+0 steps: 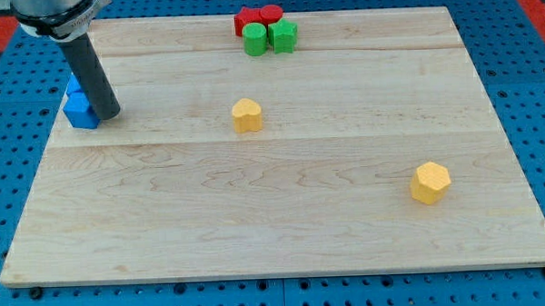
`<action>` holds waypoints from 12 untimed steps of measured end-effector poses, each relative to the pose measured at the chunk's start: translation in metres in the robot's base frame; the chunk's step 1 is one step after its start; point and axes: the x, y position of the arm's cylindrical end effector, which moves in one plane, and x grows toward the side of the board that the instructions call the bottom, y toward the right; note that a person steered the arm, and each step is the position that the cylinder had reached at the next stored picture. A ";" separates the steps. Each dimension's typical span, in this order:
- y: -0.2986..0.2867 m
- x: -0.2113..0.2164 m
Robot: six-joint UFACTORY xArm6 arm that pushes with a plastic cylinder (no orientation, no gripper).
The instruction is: Move the yellow heart closer to the blue triangle
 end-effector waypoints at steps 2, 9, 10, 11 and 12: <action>0.085 0.058; 0.096 -0.006; 0.074 -0.015; 0.072 -0.023; 0.096 -0.037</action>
